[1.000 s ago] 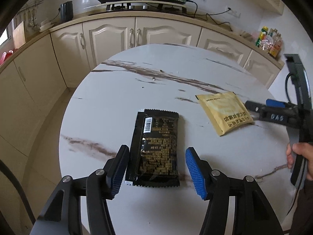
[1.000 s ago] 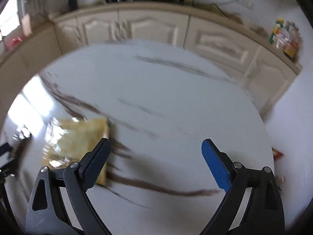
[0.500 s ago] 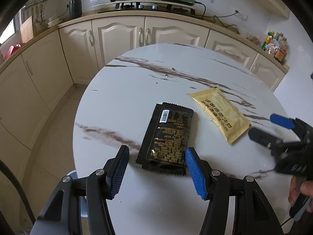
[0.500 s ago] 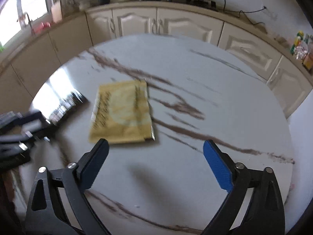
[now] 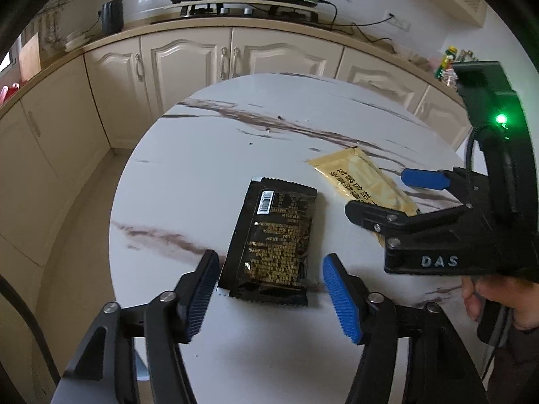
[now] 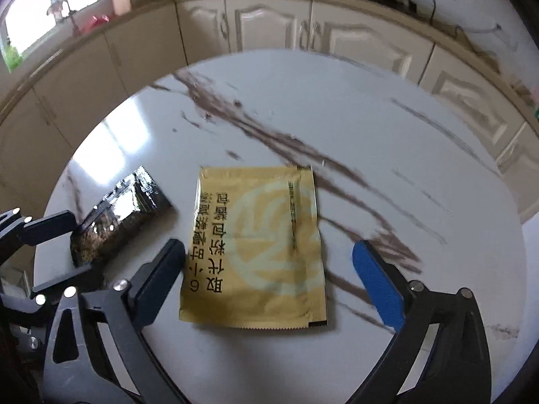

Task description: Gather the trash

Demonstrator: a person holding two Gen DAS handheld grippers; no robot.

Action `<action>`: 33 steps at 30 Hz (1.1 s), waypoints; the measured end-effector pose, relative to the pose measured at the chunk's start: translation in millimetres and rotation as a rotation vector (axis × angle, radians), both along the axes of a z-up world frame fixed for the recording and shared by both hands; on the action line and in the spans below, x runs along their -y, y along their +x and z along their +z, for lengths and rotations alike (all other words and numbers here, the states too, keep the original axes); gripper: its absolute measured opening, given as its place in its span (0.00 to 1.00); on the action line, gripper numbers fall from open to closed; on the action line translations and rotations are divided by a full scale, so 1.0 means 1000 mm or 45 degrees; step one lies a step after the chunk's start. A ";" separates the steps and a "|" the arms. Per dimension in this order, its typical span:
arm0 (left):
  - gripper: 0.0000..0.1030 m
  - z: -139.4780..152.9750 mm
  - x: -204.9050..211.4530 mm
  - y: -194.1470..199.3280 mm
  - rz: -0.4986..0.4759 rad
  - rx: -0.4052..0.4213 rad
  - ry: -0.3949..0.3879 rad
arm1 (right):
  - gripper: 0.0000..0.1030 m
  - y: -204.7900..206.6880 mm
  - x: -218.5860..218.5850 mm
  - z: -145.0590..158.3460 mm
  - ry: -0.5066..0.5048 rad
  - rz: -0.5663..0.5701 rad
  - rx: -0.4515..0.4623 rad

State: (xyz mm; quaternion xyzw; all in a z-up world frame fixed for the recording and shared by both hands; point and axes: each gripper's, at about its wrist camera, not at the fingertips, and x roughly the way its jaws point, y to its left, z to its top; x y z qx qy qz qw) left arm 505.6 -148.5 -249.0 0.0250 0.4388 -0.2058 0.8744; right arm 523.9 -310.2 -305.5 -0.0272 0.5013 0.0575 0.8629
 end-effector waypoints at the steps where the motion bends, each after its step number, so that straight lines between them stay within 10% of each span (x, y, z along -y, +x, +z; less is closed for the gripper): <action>1: 0.60 -0.001 0.001 0.001 -0.002 0.007 0.007 | 0.96 -0.001 0.000 -0.001 0.001 0.005 0.008; 5: 0.61 -0.002 0.004 0.006 0.006 0.006 0.014 | 0.92 -0.008 -0.001 0.000 -0.001 0.025 0.032; 8: 0.61 -0.003 0.006 0.008 0.011 0.008 0.017 | 0.57 -0.013 -0.003 0.006 0.007 0.054 0.062; 25: 0.67 -0.010 0.026 0.020 -0.001 0.062 0.141 | 0.43 -0.022 0.007 0.009 0.099 0.032 0.109; 33: 0.34 -0.011 0.022 0.027 -0.059 0.082 0.078 | 0.42 -0.024 0.010 0.010 0.136 0.005 0.125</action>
